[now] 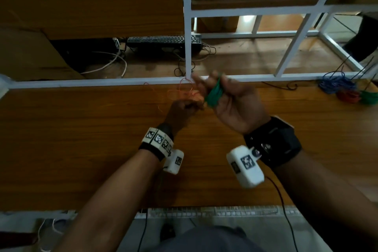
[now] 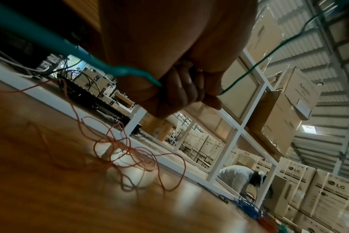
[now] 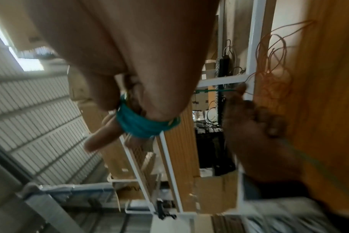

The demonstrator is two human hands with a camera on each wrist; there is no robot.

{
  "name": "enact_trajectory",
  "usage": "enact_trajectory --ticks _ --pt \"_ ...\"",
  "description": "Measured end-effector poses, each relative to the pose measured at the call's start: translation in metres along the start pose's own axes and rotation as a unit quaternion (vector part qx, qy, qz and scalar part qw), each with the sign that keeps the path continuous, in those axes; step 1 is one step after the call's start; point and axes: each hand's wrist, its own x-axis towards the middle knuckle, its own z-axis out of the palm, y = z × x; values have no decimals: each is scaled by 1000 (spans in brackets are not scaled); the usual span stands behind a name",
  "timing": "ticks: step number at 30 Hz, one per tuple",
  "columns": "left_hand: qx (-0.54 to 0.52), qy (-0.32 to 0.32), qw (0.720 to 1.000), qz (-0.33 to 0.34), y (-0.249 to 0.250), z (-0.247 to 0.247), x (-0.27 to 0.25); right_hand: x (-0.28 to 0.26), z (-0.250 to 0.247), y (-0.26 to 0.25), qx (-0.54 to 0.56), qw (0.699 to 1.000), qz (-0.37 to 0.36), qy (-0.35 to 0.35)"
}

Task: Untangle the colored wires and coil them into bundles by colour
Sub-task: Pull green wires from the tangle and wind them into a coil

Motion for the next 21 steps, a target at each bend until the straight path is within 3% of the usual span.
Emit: enact_trajectory --ticks 2,3,4,6,8,11,12,13,14,16,18,21 --pt "-28 -25 998 -58 -8 10 -8 9 -7 -10 -6 987 -113 117" --pt "-36 -32 996 -69 -13 13 -13 12 -15 -14 -78 966 -163 187" --pt "-41 -36 996 -73 -16 15 -20 14 -25 -17 -195 926 -196 257" --pt "-45 -24 995 -85 -23 11 -33 11 -50 -22 -467 786 -221 340" --pt "-48 -1 995 -87 -30 -1 -45 2 -70 -26 -655 668 -132 327" --pt "-32 21 995 -93 -35 -24 -50 -12 -87 -13 -830 509 139 181" --pt "-16 28 995 -90 -31 -31 -51 -14 -85 -5 -848 463 220 136" --pt "0 33 996 -82 -28 -36 -49 -16 -83 2 -841 449 286 99" --pt "11 39 997 -70 -23 -40 -46 -19 -79 8 -813 472 332 73" --pt "5 50 998 -32 -13 -47 -41 -23 -67 14 -731 574 368 26" --pt "-10 61 998 32 -8 -51 -35 -25 -54 15 -636 682 359 -32" --pt "-39 73 994 76 -8 -43 -29 -21 -36 14 -441 835 315 -99"
